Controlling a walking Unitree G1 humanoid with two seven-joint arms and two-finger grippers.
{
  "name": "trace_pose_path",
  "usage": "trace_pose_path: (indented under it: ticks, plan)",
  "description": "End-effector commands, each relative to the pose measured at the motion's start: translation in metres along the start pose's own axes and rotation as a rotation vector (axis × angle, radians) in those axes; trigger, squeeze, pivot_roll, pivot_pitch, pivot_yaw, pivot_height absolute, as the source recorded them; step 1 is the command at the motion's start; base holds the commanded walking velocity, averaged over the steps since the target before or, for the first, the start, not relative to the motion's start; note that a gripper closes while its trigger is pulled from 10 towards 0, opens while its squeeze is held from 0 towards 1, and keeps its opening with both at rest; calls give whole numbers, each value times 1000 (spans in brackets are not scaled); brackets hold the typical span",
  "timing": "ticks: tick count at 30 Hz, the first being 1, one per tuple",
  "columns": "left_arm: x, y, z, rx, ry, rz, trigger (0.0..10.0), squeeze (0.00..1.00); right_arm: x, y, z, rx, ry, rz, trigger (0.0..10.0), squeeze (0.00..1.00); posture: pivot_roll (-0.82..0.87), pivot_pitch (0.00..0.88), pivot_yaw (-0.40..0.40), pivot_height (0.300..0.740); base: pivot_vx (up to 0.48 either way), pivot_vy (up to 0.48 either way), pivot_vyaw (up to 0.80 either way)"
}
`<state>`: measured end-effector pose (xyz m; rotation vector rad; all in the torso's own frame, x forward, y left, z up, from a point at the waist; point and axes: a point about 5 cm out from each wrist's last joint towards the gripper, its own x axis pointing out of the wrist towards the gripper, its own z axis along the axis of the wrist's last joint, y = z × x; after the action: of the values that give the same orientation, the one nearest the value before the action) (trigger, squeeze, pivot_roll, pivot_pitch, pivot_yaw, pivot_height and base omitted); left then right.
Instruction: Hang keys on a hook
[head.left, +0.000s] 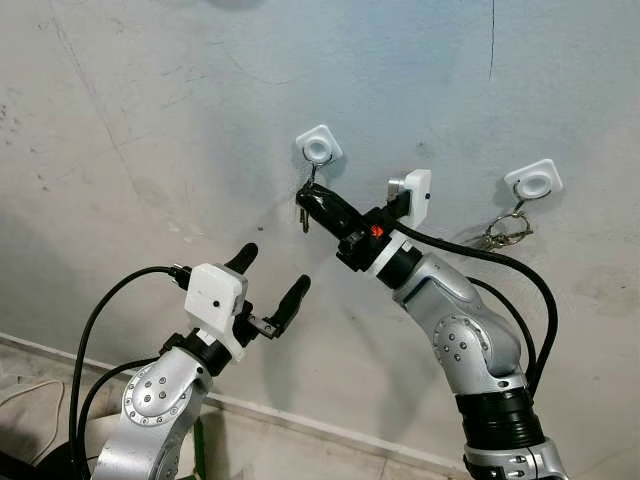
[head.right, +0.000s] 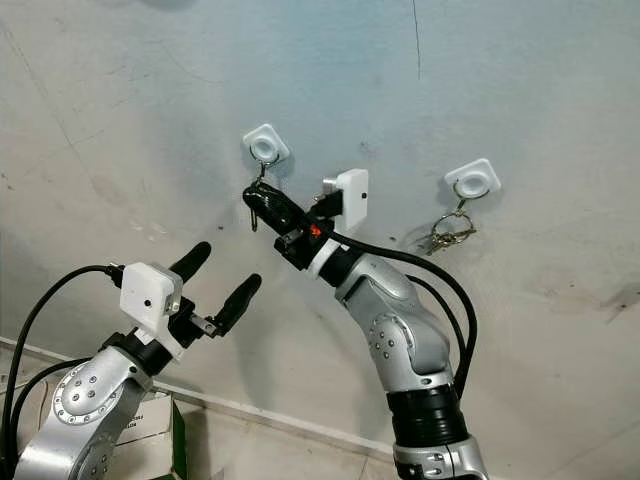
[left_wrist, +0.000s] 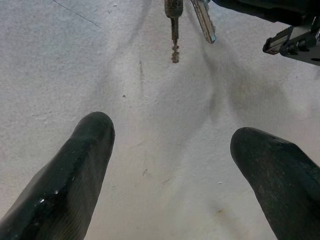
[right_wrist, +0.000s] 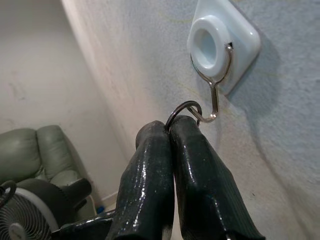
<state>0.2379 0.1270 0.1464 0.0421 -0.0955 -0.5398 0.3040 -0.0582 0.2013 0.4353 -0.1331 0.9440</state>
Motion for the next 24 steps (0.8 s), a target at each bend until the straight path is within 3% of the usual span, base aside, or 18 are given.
trace_pose_path:
  ticks: [1,17,21,24]
  plan:
    - [-1,1,-1,8,8,6,10000,0,-3,-2,-11,13,54,-30,10000,0,135,0,30,740,0,0,0]
    - [-1,1,-2,4,12,8,10000,0,0,-4,-21,54,43,-158,10000,0,135,0,29,740,0,0,0]
    - [0,1,-2,6,13,6,10000,0,1,-8,-20,28,47,-203,10000,0,138,0,31,740,0,0,0]
    - [-1,1,-2,5,12,4,10000,0,0,-15,-22,-56,93,-279,10000,0,135,0,32,740,0,0,0]
